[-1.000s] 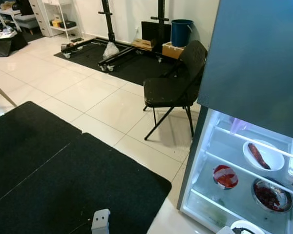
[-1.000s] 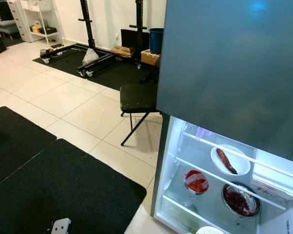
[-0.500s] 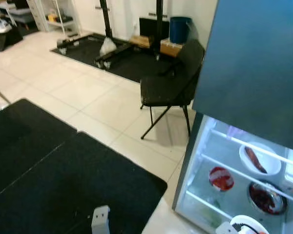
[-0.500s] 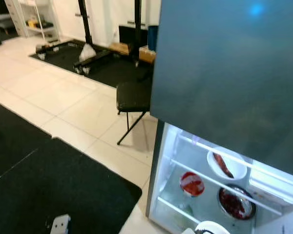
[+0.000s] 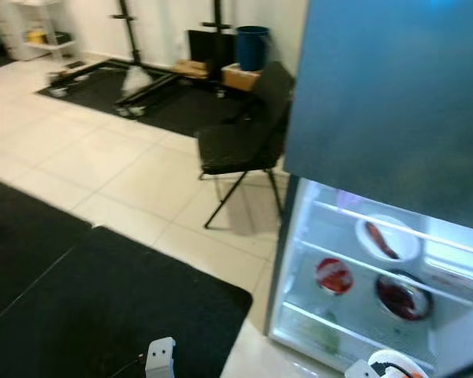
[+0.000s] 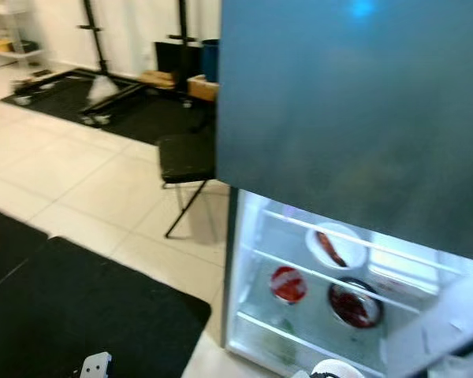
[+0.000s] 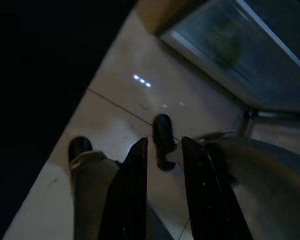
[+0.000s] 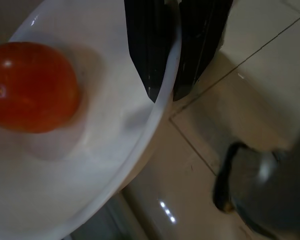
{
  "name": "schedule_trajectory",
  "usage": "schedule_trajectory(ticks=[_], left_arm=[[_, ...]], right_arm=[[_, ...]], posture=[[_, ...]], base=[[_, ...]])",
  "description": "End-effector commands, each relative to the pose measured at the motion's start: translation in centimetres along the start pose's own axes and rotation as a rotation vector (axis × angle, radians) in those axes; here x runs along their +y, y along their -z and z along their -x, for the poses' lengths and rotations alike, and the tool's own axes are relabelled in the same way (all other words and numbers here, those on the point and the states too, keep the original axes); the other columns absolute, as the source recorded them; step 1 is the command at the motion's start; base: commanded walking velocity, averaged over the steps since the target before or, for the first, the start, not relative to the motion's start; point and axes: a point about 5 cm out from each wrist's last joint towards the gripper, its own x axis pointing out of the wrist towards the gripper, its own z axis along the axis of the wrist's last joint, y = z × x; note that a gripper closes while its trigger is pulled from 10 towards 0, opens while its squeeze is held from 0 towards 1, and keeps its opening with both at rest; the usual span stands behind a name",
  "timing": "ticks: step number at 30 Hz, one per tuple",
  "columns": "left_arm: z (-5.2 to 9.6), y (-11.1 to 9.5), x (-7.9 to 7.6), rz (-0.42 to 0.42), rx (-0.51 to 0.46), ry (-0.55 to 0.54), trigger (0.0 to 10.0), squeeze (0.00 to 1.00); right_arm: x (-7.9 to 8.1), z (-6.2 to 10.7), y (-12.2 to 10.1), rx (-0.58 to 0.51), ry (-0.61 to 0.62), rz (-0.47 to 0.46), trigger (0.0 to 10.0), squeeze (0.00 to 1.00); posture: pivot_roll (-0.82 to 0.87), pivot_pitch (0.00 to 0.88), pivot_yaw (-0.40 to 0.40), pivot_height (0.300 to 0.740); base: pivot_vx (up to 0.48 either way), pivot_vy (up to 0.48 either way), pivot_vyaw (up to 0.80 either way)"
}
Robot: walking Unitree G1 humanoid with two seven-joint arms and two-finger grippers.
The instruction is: Restocking fridge
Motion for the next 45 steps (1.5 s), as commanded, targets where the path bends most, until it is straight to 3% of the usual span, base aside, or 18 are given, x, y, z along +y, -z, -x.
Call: schedule_trajectory(ticks=[1, 17, 28, 40, 41, 45], left_arm=[[0.1, 0.2, 0.2, -0.009, 0.008, -0.007, 10.0, 0.0], [0.1, -0.1, 0.2, -0.036, 0.01, -0.008, 10.0, 0.0], [0.0, 0.2, 0.0, -0.04, 0.018, -0.008, 10.0, 0.0], [0.0, 0.2, 0.0, -0.043, 0.016, -0.011, 10.0, 0.0], [0.0, 0.2, 0.0, -0.046, 0.017, -0.012, 10.0, 0.0], [0.0, 0.2, 0.0, -0.048, 0.016, -0.013, 10.0, 0.0]], right_arm=[[-0.5, 0.0, -0.5, -0.016, 0.026, -0.006, 10.0, 0.0], [-0.4, -0.2, -1.6, -0.056, 0.016, 0.007, 10.0, 0.0], [0.0, -0.2, -2.0, -0.073, -0.006, 0.009, 10.0, 0.0], [0.2, -0.2, -3.2, -0.14, -0.04, 0.025, 10.0, 0.0], [0.2, -0.2, -3.5, -0.158, -0.066, -0.012, 10.0, 0.0], [0.1, -0.2, -3.6, -0.157, -0.065, -0.005, 10.0, 0.0]], posture=[[0.01, 0.0, -0.029, 0.74], [0.01, 0.0, -0.022, 0.74], [0.01, 0.0, -0.024, 0.74], [0.0, 0.0, -0.025, 0.74], [0.01, 0.0, -0.025, 0.74], [0.01, 0.0, -0.025, 0.74]], base=[[0.0, 0.0, -0.8], [0.0, 0.0, -0.16], [0.0, 0.0, -0.76], [0.0, 0.0, 0.0], [0.0, 0.0, 0.0], [0.0, 0.0, 0.79]])
